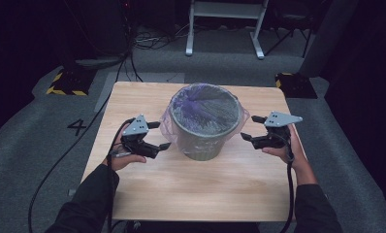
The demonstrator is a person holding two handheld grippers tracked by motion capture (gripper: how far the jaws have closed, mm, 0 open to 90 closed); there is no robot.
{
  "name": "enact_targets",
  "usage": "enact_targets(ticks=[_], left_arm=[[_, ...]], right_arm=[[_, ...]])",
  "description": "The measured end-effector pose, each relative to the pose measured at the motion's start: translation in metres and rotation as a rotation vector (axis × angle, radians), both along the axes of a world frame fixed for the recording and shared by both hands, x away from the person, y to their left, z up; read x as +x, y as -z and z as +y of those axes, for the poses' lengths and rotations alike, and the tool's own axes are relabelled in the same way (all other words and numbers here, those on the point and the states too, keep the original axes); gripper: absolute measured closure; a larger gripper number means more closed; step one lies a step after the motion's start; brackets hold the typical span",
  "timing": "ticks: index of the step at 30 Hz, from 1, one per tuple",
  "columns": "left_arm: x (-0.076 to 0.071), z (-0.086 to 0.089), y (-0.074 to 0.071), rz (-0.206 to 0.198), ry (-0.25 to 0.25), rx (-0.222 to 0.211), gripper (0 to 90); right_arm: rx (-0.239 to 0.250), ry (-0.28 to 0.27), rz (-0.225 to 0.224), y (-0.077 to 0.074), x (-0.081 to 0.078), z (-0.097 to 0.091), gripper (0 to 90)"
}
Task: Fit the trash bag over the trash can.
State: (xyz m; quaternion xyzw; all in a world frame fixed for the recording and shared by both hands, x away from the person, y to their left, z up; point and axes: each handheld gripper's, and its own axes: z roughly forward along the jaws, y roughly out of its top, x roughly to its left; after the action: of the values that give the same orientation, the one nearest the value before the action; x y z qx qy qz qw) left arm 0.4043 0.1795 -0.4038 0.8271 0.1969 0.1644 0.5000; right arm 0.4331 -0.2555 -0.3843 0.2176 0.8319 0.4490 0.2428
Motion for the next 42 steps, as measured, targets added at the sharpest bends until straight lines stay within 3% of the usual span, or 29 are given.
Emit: enact_targets(ticks=[2,3,4,5,6,7,8,9,11,14,20,24,25,27,29,30,31,34,36,37,38,40,42], left_arm=[[0.001,-0.008,0.003,-0.013,-0.009,0.034,17.9],[0.001,-0.008,0.003,-0.013,-0.009,0.034,20.9],[0.003,-0.014,0.005,-0.031,-0.030,0.053,29.6],[0.003,-0.014,0.005,-0.031,-0.030,0.053,35.9],[0.005,-0.018,0.006,-0.044,-0.033,0.060,43.9],[0.005,-0.018,0.006,-0.044,-0.033,0.060,51.3],[0.006,-0.020,0.006,-0.046,-0.033,0.070,51.3],[0.007,-0.023,0.008,-0.056,-0.003,0.076,68.7],[0.008,-0.025,0.010,-0.062,0.003,0.094,81.9],[0.008,-0.026,0.013,-0.060,0.022,0.098,89.4],[0.006,-0.029,0.020,-0.055,0.033,0.132,89.8],[0.006,-0.026,0.022,-0.043,0.029,0.117,89.7],[0.006,-0.025,0.022,-0.042,0.030,0.114,89.6],[0.005,-0.024,0.022,-0.040,0.028,0.107,89.7],[0.004,-0.024,0.022,-0.040,0.026,0.111,89.6],[0.004,-0.023,0.022,-0.036,0.028,0.106,89.6],[0.003,-0.022,0.022,-0.037,0.029,0.105,89.5],[0.003,-0.022,0.020,-0.032,0.040,0.080,89.6],[0.003,-0.022,0.020,-0.030,0.044,0.078,89.6],[0.003,-0.023,0.020,-0.030,0.047,0.081,89.6],[0.003,-0.024,0.019,-0.035,0.044,0.081,89.6],[0.003,-0.024,0.019,-0.029,0.046,0.070,89.6],[0.006,-0.023,0.016,-0.028,0.043,0.056,89.6]], right_arm=[[-0.010,0.014,-0.022,0.000,0.000,0.004,40.4],[-0.010,0.014,-0.022,0.000,0.000,0.004,40.4],[0.011,0.016,-0.029,0.001,0.001,0.005,58.3],[0.011,0.016,-0.029,0.001,0.001,0.005,58.3],[0.024,0.025,-0.030,0.002,0.001,0.005,69.3],[0.024,0.025,-0.030,0.002,0.001,0.005,69.3],[0.035,0.020,-0.026,0.003,0.002,0.005,73.0],[0.031,0.015,-0.033,0.006,0.001,0.006,83.5],[0.006,0.009,-0.021,0.009,0.000,0.008,90.0],[-0.008,-0.001,0.004,0.013,-0.002,0.008,90.0],[-0.039,0.014,0.025,0.021,-0.006,0.005,90.0],[-0.019,0.018,0.019,0.022,-0.009,0.002,89.1],[-0.014,0.027,0.012,0.021,-0.011,0.001,76.3],[-0.009,0.031,0.001,0.019,-0.013,-0.001,77.0],[-0.023,0.010,-0.015,0.018,-0.017,0.001,67.7],[-0.023,0.010,-0.015,0.018,-0.017,0.001,67.7],[-0.073,0.030,-0.048,0.017,-0.021,0.006,41.5],[-0.130,0.102,-0.093,0.014,-0.023,0.017,24.9],[-0.146,0.128,-0.140,0.013,-0.023,0.022,23.5],[-0.146,0.128,-0.140,0.013,-0.023,0.022,23.5],[-0.173,0.163,-0.184,0.013,-0.021,0.027,22.3],[-0.175,0.168,-0.193,0.013,-0.019,0.028,22.5],[-0.179,0.176,-0.223,0.013,-0.015,0.032,31.5]])
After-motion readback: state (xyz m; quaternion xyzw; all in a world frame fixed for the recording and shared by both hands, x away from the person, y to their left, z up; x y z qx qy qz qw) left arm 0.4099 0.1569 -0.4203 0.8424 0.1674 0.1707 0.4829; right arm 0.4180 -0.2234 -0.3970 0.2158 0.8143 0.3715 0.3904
